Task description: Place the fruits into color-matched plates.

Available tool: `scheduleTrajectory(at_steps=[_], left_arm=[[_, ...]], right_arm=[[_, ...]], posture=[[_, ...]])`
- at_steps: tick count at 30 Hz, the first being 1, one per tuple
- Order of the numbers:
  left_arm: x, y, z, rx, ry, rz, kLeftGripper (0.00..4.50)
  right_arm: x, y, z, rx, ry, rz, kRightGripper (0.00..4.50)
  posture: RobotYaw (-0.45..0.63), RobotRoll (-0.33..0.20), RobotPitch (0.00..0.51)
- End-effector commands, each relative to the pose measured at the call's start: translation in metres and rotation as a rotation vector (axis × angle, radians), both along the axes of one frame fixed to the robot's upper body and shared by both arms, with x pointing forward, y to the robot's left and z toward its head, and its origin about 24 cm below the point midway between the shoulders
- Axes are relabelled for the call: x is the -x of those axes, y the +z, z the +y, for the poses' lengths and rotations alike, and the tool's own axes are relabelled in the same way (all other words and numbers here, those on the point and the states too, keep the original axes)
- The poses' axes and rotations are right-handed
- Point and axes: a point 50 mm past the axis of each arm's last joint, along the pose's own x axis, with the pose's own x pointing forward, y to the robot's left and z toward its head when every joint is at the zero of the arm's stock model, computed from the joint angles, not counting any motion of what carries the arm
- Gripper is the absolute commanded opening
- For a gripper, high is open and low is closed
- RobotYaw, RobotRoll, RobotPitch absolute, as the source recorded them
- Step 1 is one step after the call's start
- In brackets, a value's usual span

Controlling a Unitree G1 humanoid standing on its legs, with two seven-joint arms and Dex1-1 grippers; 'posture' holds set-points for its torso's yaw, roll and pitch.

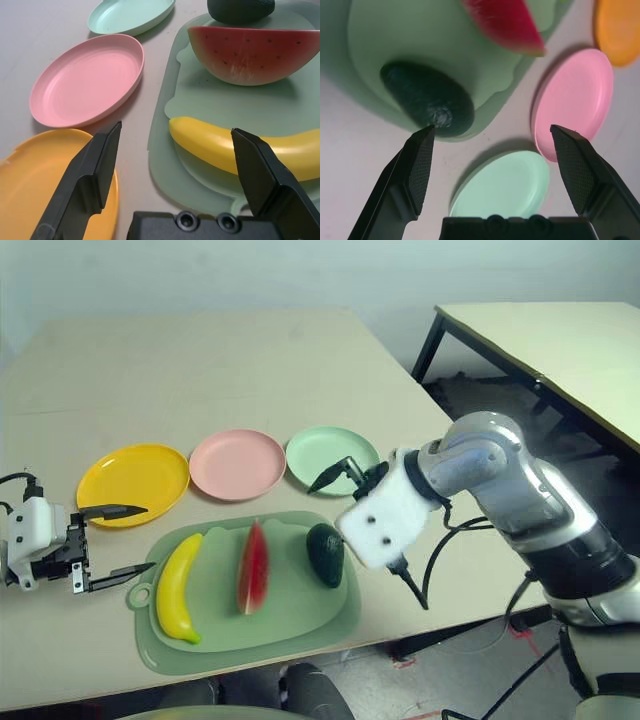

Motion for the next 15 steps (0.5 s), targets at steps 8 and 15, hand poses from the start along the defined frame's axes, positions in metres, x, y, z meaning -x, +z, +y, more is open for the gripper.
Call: scheduleTrajectory(at_steps=[8, 15], left_arm=[[0.0, 0.0, 0.001, -0.021, 0.004, -0.021, 4.47], [0.001, 0.0, 0.003, -0.02, 0.033, -0.039, 4.47]], right_arm=[[-0.02, -0.016, -0.003, 0.128, 0.038, -0.031, 4.5], [-0.021, -0.029, 0.002, 0.135, 0.055, 0.018, 4.5]], posture=[[0.05, 0.0, 0.019], [0.07, 0.0, 0.018]])
